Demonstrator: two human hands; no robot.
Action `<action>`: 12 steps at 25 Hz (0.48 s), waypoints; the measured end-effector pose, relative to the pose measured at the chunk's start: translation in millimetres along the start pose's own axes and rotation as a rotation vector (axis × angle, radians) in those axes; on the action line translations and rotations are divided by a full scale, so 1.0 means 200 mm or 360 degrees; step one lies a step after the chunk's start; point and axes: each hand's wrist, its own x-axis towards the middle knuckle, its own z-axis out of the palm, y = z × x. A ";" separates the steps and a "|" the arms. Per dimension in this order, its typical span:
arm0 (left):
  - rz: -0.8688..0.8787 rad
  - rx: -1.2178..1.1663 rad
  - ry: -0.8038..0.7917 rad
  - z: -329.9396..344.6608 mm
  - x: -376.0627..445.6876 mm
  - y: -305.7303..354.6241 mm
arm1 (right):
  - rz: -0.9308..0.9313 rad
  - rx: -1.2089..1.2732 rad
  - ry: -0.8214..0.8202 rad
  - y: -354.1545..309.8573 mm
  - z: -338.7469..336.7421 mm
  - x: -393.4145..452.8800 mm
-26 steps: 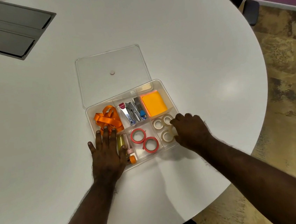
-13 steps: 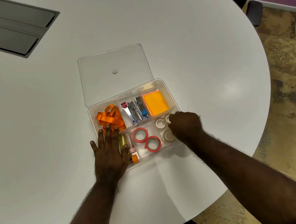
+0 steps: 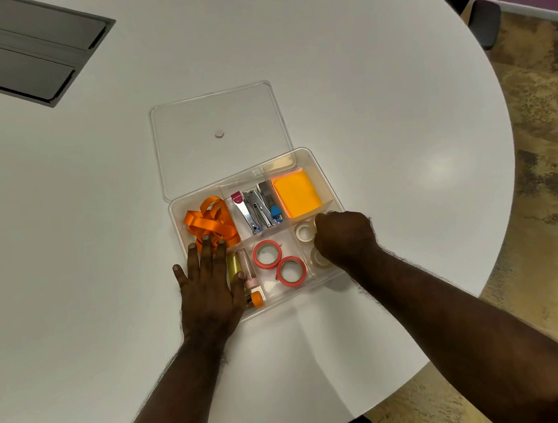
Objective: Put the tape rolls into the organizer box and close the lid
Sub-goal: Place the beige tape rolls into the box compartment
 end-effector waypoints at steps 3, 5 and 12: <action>0.0003 0.0002 0.0008 -0.01 0.00 0.00 | -0.0121 0.0045 0.0104 0.00 0.04 0.00; 0.0009 0.0018 0.0004 -0.01 0.00 0.00 | -0.0203 -0.0030 0.0131 -0.02 0.05 -0.03; 0.0001 0.0017 -0.0008 -0.01 0.00 0.01 | -0.0290 0.0026 0.0175 -0.02 0.07 -0.02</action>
